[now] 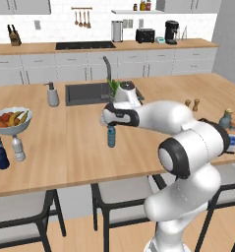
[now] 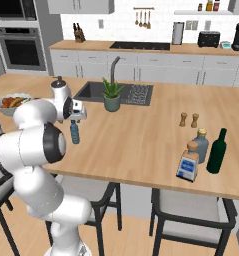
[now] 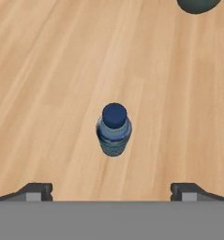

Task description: Move the plastic bottles in the middle to the plastics group, and the glass bottles in the middle to the glass group.

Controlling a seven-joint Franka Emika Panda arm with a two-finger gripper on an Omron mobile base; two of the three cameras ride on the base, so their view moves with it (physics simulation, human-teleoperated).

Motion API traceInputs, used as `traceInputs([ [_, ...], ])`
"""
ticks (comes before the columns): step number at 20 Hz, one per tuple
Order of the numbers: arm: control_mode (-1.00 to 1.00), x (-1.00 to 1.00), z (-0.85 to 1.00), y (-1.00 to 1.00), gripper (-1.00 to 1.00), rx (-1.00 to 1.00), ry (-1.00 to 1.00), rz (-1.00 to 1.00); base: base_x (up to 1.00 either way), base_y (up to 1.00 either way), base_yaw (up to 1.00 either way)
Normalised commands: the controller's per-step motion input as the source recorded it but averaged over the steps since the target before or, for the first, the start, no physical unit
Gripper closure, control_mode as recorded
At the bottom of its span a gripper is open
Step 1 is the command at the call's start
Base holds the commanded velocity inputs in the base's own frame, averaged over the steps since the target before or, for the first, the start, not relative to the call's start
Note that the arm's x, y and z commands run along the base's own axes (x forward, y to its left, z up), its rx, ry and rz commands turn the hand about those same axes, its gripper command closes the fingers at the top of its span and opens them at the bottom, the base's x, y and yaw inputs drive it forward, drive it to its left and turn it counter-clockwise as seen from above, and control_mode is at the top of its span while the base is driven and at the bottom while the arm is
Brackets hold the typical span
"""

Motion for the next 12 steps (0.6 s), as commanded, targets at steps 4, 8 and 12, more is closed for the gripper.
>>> traceInputs([
  [4, -1.00, 0.03, -0.15, 0.00, -1.00, 0.00, 0.03, 0.00, 0.00, 0.00, 0.00],
  [8, -1.00, 0.30, -0.38, 0.02, -1.00, 0.00, 0.00, 0.00, 0.00, 0.00, 0.00],
  [12, -1.00, 0.23, -0.18, 0.07, -1.00, 0.00, 0.00, 0.00, 0.00, 0.00, 0.00],
])
